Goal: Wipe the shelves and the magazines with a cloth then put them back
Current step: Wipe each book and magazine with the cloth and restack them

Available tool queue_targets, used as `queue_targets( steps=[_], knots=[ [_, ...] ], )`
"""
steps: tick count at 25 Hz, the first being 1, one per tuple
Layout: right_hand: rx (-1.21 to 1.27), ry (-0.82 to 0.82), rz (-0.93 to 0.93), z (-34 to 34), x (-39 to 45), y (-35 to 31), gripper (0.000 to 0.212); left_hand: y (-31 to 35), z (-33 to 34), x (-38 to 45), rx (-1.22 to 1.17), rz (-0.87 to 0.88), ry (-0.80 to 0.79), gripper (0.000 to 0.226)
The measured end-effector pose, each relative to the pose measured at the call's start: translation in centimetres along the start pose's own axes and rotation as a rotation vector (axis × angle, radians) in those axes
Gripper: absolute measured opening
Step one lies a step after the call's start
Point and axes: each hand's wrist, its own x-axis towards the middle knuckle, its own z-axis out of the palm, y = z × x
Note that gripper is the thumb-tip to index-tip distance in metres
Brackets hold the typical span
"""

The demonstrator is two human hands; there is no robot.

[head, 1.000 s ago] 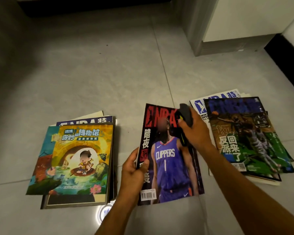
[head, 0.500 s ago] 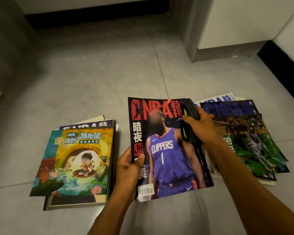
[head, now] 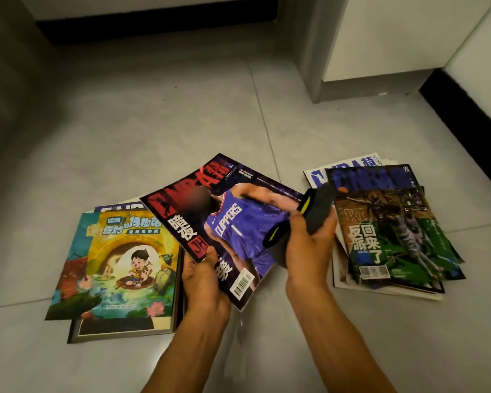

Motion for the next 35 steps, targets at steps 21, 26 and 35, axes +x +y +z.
queue_targets(
  steps=[21,26,35],
  knots=[
    [-0.076,-0.126,0.209,-1.5,-4.7,2.4,0.045,-0.2,-0.9,-1.1,0.112,0.105,-0.016,0.031],
    [0.020,-0.017,0.258,-4.7,0.3,1.2,0.054,0.6,-2.6,-2.1,0.184,0.016,-0.100,0.028],
    [0.000,-0.088,0.359,-8.6,-1.0,4.2,0.045,4.8,-2.0,0.5,0.269,-0.037,-0.178,0.026]
  ],
)
